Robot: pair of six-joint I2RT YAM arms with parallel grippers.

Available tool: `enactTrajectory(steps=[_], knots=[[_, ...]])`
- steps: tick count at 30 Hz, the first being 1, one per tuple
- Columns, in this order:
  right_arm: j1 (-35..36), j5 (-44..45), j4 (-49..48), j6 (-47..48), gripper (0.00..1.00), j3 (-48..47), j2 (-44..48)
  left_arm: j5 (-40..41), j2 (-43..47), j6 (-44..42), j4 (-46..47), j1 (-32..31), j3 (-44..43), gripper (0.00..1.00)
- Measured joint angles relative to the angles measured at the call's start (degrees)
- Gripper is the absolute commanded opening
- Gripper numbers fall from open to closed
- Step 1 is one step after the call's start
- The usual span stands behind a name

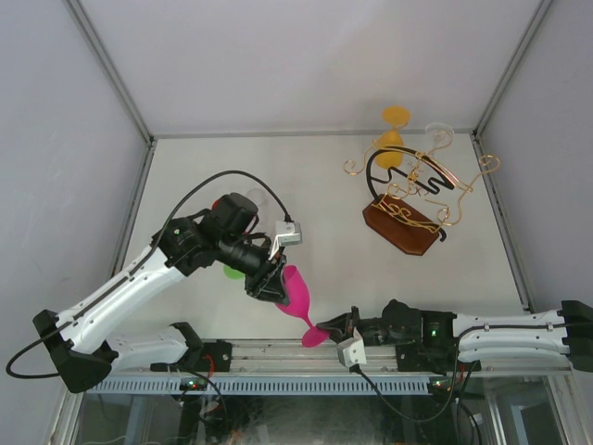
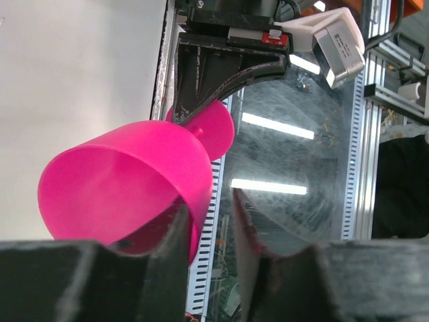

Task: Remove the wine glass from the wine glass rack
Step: Place the wine glass at the center of the board.

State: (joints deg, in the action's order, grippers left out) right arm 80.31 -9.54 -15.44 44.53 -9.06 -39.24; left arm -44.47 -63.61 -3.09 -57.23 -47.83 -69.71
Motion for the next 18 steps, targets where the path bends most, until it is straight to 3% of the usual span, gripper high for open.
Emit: enactTrajectory(steps=[3,13,16,18], knots=[[0.00,-0.09,0.02,0.04,0.00,0.00,0.09,0.37,-0.04,-0.11,-0.35,0.00,0.00,0.01],[-0.11,0.72,0.02,0.46,0.06,-0.02,0.00,0.83,0.00,1.18,-0.87,-0.04,-0.15,0.00],[-0.13,1.49,0.02,0.37,0.20,-0.02,-0.11,1.14,0.00,1.22,-0.92,-0.07,-0.15,0.00],[-0.35,2.54,0.26,-0.28,0.40,-0.02,-0.11,1.33,-0.02,1.44,-1.27,-0.11,-0.42,0.00]])
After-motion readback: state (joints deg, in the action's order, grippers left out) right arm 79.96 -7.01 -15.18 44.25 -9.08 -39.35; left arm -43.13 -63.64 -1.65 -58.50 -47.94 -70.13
